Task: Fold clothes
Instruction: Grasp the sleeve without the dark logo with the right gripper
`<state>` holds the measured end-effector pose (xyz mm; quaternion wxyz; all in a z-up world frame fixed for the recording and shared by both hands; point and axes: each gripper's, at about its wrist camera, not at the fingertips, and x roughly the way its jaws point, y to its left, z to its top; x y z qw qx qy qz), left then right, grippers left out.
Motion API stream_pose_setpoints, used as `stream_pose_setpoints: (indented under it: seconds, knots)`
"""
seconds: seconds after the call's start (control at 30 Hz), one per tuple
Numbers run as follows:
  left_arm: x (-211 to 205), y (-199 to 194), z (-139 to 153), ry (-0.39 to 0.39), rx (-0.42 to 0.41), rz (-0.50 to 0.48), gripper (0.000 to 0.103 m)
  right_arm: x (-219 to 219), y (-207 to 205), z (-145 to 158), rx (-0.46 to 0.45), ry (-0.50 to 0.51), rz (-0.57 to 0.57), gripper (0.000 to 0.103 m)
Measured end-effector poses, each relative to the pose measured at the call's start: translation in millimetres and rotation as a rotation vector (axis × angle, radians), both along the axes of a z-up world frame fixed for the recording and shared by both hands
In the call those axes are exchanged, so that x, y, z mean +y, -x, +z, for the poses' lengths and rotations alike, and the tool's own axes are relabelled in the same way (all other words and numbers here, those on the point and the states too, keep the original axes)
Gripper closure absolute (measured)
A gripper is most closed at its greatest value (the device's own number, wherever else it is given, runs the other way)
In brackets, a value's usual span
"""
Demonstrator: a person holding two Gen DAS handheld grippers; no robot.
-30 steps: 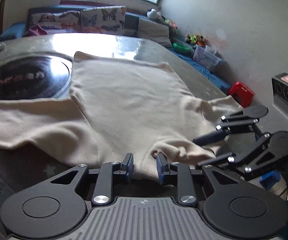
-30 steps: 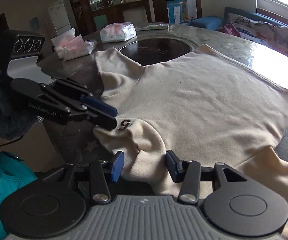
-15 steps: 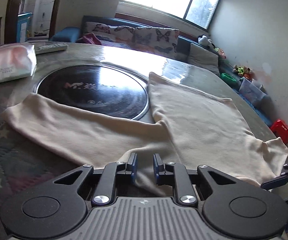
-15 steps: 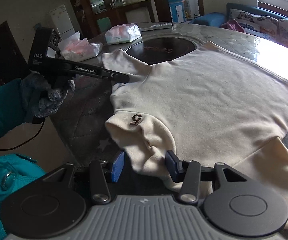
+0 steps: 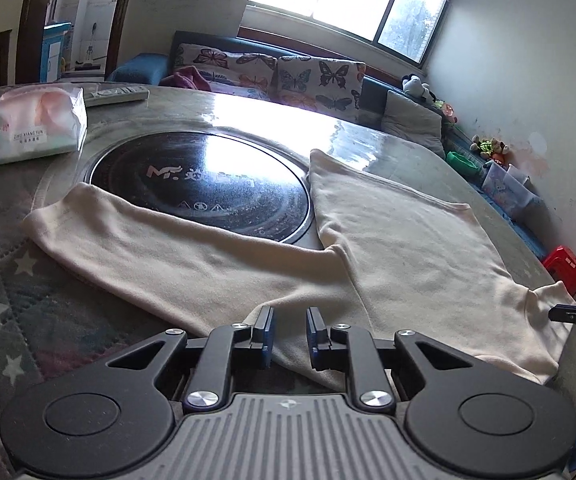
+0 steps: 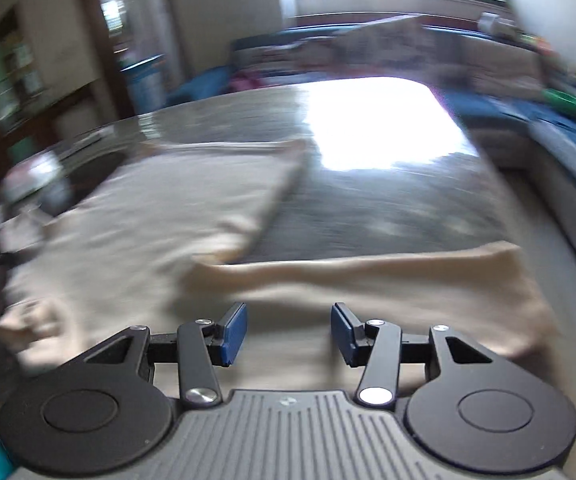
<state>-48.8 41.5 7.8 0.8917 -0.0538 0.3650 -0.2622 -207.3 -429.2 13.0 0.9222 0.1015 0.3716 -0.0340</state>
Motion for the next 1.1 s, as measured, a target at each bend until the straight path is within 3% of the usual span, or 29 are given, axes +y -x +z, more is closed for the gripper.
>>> stream_pose_setpoints:
  seconds: [0.4, 0.63, 0.73, 0.87, 0.93, 0.97, 1.1]
  knots:
    - [-9.0, -4.8, 6.7, -0.061, -0.023, 0.002, 0.079, -65.4, 16.8, -5.3, -0.014, 0.107, -0.263, 0.057]
    - [-38.3, 3.0, 14.6, -0.054, -0.036, -0.081, 0.076, -81.4, 33.1, -10.9, 0.013, 0.154, -0.375, 0.057]
    - [-61.8, 9.1, 18.8, -0.044, -0.048, -0.152, 0.076, -79.5, 34.8, -10.7, 0.008, 0.137, -0.366, 0.069]
    - [-95.0, 17.7, 24.2, -0.022, -0.063, -0.247, 0.075, -77.0, 34.0, -11.7, 0.002, 0.116, -0.377, 0.07]
    - [-112.6, 22.0, 25.7, -0.009, -0.067, -0.297, 0.072, -77.2, 36.0, -10.6, -0.007, 0.101, -0.379, 0.078]
    - [-122.1, 24.5, 25.5, -0.008, -0.067, -0.325, 0.072, -77.3, 37.2, -9.9, -0.011, 0.093, -0.379, 0.088]
    - [-160.3, 37.0, 20.9, -0.03, -0.078, -0.442, 0.072, -78.2, 41.7, -2.3, -0.057, 0.066, -0.385, 0.093]
